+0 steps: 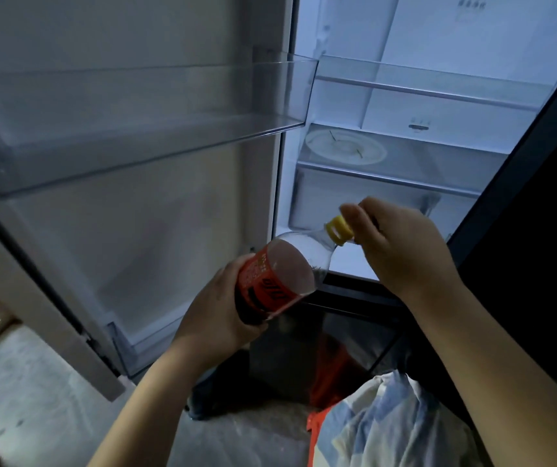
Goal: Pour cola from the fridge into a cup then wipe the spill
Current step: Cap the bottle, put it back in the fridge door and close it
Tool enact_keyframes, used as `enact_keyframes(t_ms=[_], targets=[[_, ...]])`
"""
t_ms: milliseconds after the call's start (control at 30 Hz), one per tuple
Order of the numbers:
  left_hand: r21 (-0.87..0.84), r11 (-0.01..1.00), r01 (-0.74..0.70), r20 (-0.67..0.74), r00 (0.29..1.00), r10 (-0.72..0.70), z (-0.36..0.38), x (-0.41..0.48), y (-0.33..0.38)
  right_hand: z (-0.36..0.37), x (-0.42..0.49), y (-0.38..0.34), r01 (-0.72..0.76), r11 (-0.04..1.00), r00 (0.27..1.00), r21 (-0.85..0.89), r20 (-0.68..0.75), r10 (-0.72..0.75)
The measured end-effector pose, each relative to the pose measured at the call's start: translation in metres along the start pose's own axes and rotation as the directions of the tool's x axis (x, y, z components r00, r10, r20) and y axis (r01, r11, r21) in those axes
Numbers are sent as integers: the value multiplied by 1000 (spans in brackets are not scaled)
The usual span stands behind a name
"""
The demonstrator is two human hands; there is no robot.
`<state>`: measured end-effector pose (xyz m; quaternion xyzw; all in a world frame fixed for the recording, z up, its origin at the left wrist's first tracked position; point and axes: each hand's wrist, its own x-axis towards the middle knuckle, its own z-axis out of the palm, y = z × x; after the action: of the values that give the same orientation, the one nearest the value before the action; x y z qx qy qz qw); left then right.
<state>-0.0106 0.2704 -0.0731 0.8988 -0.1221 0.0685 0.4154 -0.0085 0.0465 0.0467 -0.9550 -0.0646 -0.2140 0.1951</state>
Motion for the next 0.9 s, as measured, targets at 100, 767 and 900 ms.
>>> enact_keyframes(t_ms=[100,767,900], targets=[[-36,999,7,-11,1000,-8,-1,0,-2,-8,-2,13,43,957,995,288,72,-67],[-21,998,-53,55,997,54,-5,7,-12,-6,-1,8,38,883,982,467,149,-120],[-11,998,-65,56,996,66,-5,11,-14,-14,0,3,124,834,944,537,195,-266]])
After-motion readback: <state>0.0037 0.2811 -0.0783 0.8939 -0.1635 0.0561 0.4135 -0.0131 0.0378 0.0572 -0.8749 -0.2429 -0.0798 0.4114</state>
